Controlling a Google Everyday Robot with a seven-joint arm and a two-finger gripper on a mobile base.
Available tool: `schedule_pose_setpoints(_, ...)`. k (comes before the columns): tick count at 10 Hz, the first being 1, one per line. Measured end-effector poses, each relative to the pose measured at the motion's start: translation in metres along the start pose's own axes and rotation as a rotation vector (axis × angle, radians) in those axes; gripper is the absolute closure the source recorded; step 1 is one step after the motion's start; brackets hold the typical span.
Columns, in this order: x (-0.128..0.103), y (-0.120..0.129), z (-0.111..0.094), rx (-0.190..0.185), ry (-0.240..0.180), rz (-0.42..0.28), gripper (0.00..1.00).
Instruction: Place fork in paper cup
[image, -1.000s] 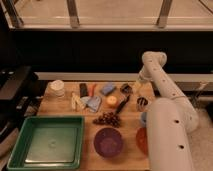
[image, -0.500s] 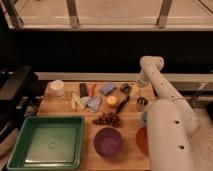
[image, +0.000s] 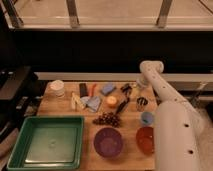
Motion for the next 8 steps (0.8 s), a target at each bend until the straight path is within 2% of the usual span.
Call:
schedule_pose_setpoints(4,0.000,0.008,0.008,0.008,0.004,-0.056,0.20)
schedule_pose_setpoints(6,0.000,0.012,0.013,-0.003,0.006,-0.068,0.21)
schedule_pose_setpoints(8,0.000,0.015,0.015,-0.010,0.009,-0.072,0.37)
